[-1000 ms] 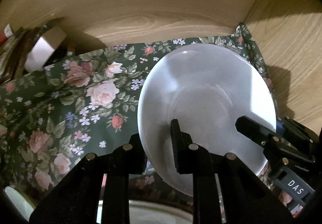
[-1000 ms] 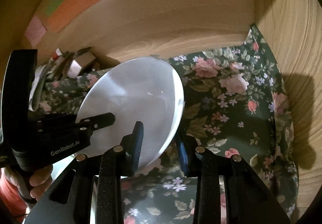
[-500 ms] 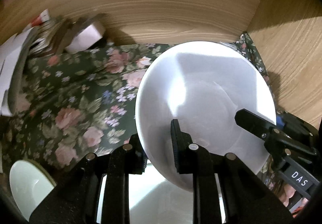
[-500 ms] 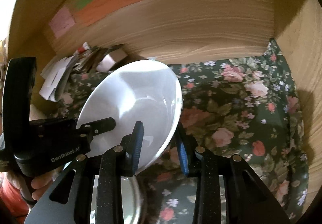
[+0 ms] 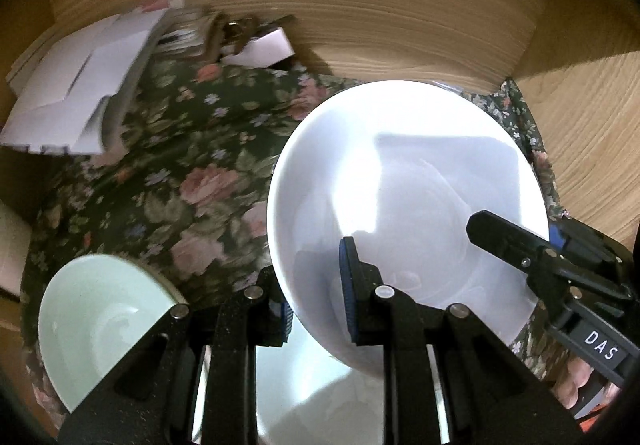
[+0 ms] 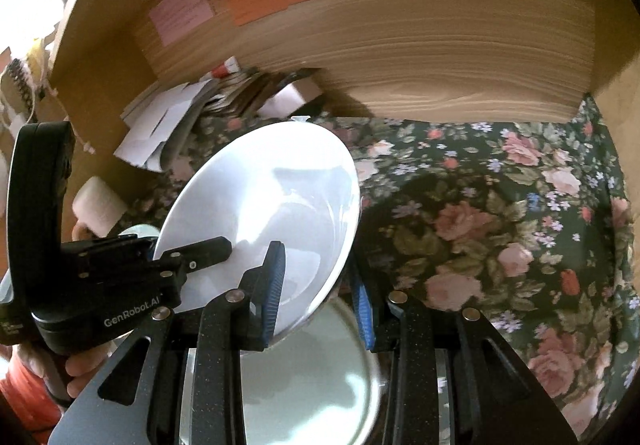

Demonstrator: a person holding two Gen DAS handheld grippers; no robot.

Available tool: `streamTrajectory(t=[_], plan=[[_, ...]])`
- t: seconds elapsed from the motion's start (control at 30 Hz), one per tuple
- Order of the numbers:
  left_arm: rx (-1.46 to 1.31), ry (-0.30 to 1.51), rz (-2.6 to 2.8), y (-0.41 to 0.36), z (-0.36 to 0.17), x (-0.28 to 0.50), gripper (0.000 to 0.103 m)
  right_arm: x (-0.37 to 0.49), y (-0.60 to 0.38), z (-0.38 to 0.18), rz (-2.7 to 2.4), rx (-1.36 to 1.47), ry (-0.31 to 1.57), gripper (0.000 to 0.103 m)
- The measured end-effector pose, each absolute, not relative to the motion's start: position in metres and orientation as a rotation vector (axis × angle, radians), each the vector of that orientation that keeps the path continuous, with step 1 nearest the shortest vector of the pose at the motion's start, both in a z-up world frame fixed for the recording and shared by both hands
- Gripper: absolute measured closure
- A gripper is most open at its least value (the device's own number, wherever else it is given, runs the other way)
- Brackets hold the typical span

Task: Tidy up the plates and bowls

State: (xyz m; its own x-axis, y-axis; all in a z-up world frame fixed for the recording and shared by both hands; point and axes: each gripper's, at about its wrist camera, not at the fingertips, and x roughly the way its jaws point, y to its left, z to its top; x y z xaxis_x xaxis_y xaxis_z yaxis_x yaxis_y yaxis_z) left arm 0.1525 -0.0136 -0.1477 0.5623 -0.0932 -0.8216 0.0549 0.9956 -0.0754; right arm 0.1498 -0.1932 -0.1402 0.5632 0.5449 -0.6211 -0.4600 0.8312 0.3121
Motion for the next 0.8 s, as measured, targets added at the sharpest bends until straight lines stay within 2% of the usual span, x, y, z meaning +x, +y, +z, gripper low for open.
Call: streamTrajectory(t=[0.8], plan=[[-0.119,0.901,0.046,0.090,-0.137,0.084,0.083,0.110,-0.096,-0.131,0.747,0.026,0.750,0.074]])
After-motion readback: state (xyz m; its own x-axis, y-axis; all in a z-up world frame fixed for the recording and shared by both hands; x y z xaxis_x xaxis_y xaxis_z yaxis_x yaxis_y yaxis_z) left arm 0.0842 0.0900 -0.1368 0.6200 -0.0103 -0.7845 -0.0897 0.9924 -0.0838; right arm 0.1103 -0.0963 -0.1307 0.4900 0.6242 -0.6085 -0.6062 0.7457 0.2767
